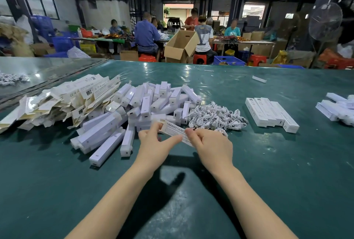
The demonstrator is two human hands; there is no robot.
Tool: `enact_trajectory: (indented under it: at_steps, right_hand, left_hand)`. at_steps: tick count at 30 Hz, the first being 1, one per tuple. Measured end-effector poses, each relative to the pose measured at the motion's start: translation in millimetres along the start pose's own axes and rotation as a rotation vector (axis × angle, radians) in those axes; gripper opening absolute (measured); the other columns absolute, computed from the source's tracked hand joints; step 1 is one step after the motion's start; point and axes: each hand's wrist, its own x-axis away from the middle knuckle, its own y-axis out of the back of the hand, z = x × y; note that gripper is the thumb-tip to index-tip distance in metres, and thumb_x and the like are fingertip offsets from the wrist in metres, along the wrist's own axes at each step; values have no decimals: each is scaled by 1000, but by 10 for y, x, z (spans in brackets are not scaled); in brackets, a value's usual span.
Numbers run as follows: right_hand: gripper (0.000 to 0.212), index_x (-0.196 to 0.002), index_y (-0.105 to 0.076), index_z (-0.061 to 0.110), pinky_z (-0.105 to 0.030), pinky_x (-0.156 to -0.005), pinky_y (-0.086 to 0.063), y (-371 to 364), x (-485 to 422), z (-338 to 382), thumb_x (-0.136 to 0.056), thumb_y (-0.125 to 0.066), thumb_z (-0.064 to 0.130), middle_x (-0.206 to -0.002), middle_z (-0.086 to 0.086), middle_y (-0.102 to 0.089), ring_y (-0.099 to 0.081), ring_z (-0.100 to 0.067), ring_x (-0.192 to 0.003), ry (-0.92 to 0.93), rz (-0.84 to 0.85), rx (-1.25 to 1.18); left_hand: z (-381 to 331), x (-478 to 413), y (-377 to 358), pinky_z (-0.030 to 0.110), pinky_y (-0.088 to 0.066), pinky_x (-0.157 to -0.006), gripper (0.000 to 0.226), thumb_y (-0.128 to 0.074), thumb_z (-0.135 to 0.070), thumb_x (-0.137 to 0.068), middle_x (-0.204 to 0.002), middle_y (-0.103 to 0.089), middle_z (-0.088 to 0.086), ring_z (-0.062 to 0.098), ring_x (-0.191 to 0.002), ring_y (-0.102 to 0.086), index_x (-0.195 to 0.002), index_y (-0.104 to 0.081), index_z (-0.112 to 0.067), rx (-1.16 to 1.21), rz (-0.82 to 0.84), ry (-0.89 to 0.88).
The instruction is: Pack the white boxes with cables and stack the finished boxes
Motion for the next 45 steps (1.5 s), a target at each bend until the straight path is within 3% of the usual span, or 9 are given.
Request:
enact_trajectory:
  at_steps: [4,9,13,18,22,29,32,35,45]
  right_hand:
    - [34,-69,-55,26,-29,-62,-32,-13,3,114,-89,-43,52,-77,2,-63,-56,-22,-80,-76,23,-128]
    - [17,-70,-66,19,-26,-67,-44,129,-54,168,-85,-61,13,-68,3,-63,-56,-14,-70,-234,177,-828]
    - [24,-84,-70,13,-28,-69,-38,190,-107,-133,-82,-50,-1,-83,-3,-68,-59,-23,-84,-197,-115,-299]
    - [33,-103,-65,14,-30,-78,-41,103,-95,-394,-82,-45,0,-108,-8,-64,-52,-27,-106,-172,89,138]
    - [23,-93,-67,13,-25,-67,-33,121,-131,-426,-82,-51,1,-98,-7,-64,-53,-25,-92,-185,100,94]
    - [25,-64,-43,20,-30,-60,-35,140,-125,-356,-77,-62,10,-72,-2,-57,-53,-26,-75,-171,62,-88]
    - [25,-70,-44,16,-37,-60,-52,175,-104,-222,-84,-56,-1,-66,-8,-54,-58,-23,-54,-247,-116,-722]
    - [22,-80,-48,13,-25,-51,-54,170,-93,-61,-87,-53,-7,-63,-5,-56,-60,-12,-44,-257,-94,-1207]
    - [23,-78,-60,17,-21,-54,-48,98,-69,-53,-81,-62,-6,-53,7,-62,-54,-8,-51,-198,168,-988]
  left_hand:
    - [51,-21,-27,28,-56,-70,32,-63,-5,-84,-95,-61,11,15,-81,-62,-92,-41,-27,266,30,9]
    - [11,-121,124,22,-53,-54,39,-57,3,-85,-83,-62,4,7,-63,-67,-95,-38,-29,486,-141,-75]
    - [-30,-206,290,20,-50,-45,36,-60,-4,-84,-87,-56,0,0,-52,-63,-107,-36,-19,561,-195,21]
    - [-88,-139,278,19,-47,-42,37,-58,0,-83,-81,-64,12,11,-47,-62,-112,-42,-15,446,136,216]
    - [-37,-30,195,22,-49,-59,27,-51,-7,-91,-81,-72,10,12,-66,-66,-114,-47,-19,298,518,278]
    - [-6,-39,176,31,-56,-54,26,-50,-8,-92,-76,-71,14,24,-60,-68,-111,-37,-19,372,508,314]
    - [-10,-17,165,27,-52,-49,29,-51,-9,-91,-75,-71,13,22,-57,-67,-115,-37,-17,264,572,326]
    - [-2,-3,163,26,-53,-53,28,-52,-11,-91,-78,-72,10,20,-58,-67,-114,-40,-20,137,674,298]
    - [80,-50,184,31,-55,-60,28,-51,-9,-92,-83,-72,12,23,-70,-69,-113,-40,-24,179,717,259]
